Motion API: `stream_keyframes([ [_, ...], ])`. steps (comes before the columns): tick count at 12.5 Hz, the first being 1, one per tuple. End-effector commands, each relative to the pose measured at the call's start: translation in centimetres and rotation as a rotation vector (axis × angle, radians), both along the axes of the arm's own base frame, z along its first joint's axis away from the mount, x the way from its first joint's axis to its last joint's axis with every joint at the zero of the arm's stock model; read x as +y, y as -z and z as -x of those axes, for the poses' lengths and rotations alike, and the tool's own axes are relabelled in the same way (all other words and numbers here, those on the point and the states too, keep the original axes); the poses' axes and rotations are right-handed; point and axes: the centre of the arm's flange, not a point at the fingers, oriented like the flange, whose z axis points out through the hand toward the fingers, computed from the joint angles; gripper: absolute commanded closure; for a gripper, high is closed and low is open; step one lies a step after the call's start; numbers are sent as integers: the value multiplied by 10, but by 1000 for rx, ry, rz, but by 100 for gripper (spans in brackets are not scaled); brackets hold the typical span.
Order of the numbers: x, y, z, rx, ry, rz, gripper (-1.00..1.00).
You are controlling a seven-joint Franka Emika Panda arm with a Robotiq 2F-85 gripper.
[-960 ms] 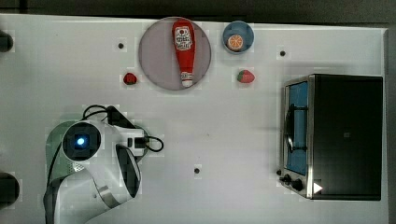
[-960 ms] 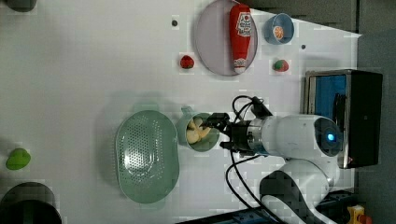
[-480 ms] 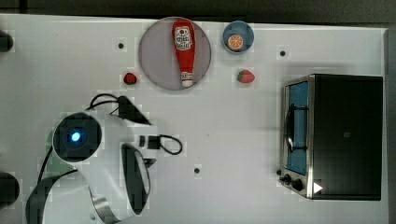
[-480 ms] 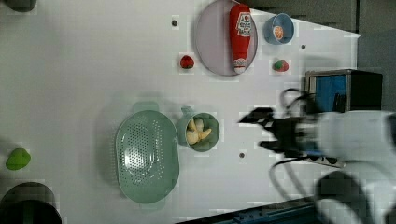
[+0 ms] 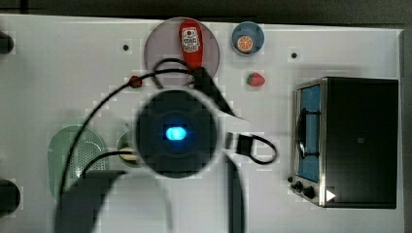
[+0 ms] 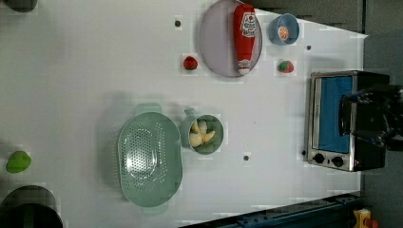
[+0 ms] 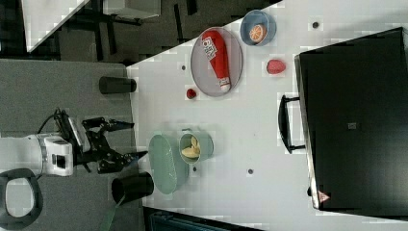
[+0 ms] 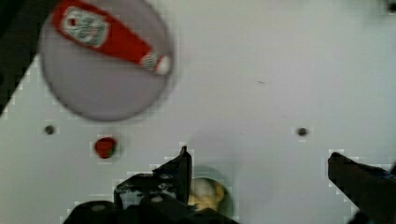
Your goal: Pick Banana and place it in mug.
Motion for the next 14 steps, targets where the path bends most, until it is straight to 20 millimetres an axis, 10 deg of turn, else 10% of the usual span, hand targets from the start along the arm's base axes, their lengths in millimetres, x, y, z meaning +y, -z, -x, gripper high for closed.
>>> stream_keyframes([
  [1,-57,-36,15,-26,-60,-27,-100],
  [5,-92,-37,22,-12,-120,-23,-100],
  [14,-91,-26,27,74,-128,-6,-100],
])
